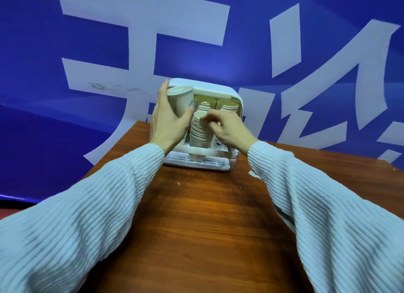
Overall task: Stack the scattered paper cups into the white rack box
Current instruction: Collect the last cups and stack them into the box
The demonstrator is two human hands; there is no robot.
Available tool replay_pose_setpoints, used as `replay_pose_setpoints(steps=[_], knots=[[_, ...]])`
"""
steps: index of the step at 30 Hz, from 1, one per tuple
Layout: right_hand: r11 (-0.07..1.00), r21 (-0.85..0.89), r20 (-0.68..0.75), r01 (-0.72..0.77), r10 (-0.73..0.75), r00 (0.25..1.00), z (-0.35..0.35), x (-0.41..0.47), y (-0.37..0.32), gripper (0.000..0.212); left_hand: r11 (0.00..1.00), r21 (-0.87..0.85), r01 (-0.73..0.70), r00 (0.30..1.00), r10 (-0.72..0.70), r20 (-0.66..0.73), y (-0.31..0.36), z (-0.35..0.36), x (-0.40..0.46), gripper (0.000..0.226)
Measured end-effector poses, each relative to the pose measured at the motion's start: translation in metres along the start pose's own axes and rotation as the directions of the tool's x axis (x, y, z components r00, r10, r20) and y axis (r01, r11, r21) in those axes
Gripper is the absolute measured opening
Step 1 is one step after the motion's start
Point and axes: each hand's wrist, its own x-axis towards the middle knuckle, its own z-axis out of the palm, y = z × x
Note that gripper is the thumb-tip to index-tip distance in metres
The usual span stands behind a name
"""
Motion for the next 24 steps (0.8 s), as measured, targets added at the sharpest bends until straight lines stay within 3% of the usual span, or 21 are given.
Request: replay_pose_setpoints(steps=[3, 6, 10, 12, 20, 24], knots=[[0.994, -0.097, 0.048, 0.041, -0.037, 0.998, 0.0, -0.001, -0.008, 0.024, 0.998, 0.02, -0.068, 0.998, 0.068, -0.003, 0.004, 0.006, 0.008, 0.061], [1.0, -0.007, 0.052, -0.012, 0.013, 0.999, -0.005, -0.002, -0.011, 0.027, 0.997, 0.032, -0.076, 0.997, 0.076, -0.01, 0.011, 0.014, 0.013, 0.061], [0.994, 0.011, -0.222, -0.108, 0.108, 0.969, 0.0, -0.019, 0.0, 0.026, 0.994, 0.039, -0.102, 0.994, 0.103, -0.026, 0.02, 0.025, 0.015, 0.063], [0.99, 0.07, -0.271, -0.124, 0.139, 0.952, 0.003, -0.03, 0.007, 0.025, 0.991, 0.055, -0.12, 0.993, 0.12, 0.001, 0.022, 0.03, 0.016, 0.062], [0.988, 0.049, -0.218, -0.147, 0.154, 0.964, 0.006, -0.069, 0.031, 0.021, 0.985, 0.084, -0.15, 0.984, 0.14, 0.113, 0.025, 0.047, 0.03, 0.066], [0.983, 0.065, -0.196, -0.173, 0.182, 0.964, 0.006, -0.076, 0.037, 0.021, 0.989, 0.086, -0.119, 0.989, 0.11, 0.101, 0.023, 0.045, 0.034, 0.067]])
